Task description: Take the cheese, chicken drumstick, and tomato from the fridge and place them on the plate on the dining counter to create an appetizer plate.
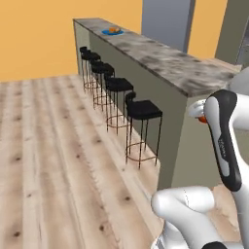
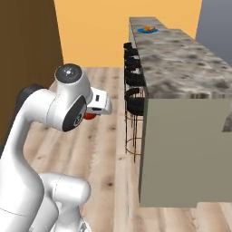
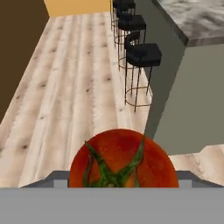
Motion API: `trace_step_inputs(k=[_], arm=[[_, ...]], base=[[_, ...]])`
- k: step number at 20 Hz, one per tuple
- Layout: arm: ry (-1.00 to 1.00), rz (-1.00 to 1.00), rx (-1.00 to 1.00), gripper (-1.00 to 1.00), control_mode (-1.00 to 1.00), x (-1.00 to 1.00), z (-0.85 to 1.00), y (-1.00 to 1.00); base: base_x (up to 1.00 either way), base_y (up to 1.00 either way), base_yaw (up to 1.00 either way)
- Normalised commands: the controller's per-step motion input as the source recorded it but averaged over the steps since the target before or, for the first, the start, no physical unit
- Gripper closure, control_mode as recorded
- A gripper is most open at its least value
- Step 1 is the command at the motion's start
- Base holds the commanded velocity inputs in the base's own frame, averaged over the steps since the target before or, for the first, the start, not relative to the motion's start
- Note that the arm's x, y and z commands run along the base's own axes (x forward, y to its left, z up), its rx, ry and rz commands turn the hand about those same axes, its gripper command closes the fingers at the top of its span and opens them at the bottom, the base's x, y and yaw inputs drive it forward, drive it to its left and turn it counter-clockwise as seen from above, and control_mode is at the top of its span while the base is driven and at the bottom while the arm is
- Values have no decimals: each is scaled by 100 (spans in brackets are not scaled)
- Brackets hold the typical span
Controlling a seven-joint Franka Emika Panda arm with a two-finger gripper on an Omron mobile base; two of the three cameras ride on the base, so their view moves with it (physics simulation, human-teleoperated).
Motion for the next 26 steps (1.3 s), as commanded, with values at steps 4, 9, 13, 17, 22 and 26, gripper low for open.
trace_step_inputs(k=[4,9,13,17,22,26], arm=[[0,0,0,100,100,0,0,0],[0,0,0,100,100,0,0,0],[0,0,0,100,100,0,0,0],[0,0,0,100,100,0,0,0],[0,0,0,100,100,0,0,0],[0,0,0,100,100,0,0,0]], base=[[93,100,0],[100,100,-7],[100,76,-16],[100,52,-23],[100,43,-32],[100,53,-35]])
